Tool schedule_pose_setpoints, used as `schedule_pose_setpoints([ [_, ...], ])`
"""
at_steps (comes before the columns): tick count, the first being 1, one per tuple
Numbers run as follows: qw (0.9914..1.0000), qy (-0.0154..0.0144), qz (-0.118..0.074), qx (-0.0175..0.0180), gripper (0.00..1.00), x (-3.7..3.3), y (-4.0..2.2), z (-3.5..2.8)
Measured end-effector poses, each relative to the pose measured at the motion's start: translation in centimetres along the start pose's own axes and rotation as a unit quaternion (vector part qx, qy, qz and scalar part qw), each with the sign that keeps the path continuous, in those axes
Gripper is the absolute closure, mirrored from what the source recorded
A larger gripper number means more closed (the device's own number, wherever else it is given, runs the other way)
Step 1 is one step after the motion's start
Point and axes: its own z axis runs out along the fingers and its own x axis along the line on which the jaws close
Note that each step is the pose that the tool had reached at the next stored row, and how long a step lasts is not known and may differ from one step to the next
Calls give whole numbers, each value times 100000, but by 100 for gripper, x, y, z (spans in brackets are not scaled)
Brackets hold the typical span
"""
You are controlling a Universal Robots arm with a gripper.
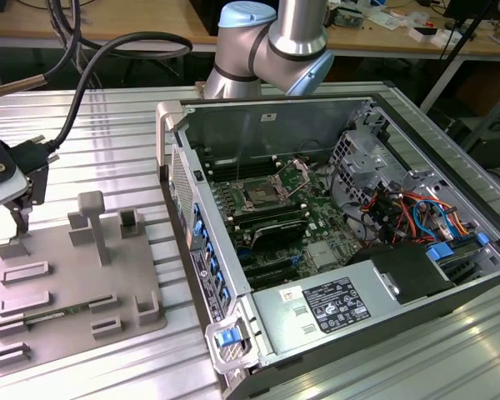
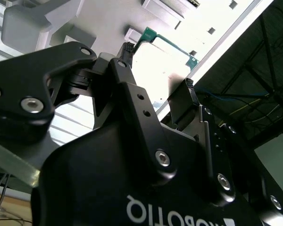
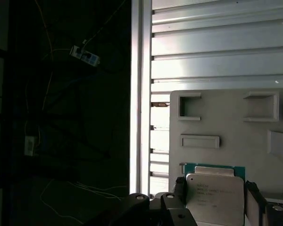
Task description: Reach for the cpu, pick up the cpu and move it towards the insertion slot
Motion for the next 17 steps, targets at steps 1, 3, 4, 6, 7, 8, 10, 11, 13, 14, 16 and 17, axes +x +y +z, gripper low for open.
schedule_pose_setpoints([
  [1, 100000, 4, 2, 1, 45, -3, 0, 0],
  [3, 100000, 2, 1, 2, 45, -15, -1, 0],
  [4, 100000, 5, 1, 4, 45, -20, -1, -1],
  [6, 100000, 4, 1, 1, 45, -31, -1, -1],
  [7, 100000, 8, 1, 3, 45, -37, -1, -1],
  [8, 100000, 4, 3, 4, 45, -42, -1, -1],
  [10, 100000, 3, 5, 5, 45, -56, -2, -1],
  [11, 100000, 5, 6, 4, 45, -61, -1, -1],
  [13, 100000, 8, 6, 5, 45, -73, -2, -2],
  [14, 100000, 6, 6, 3, 45, -75, -2, -2],
  [16, 100000, 5, 2, 3, 45, -77, -3, -1],
  [17, 100000, 9, 4, 5, 45, -77, -2, -2],
])
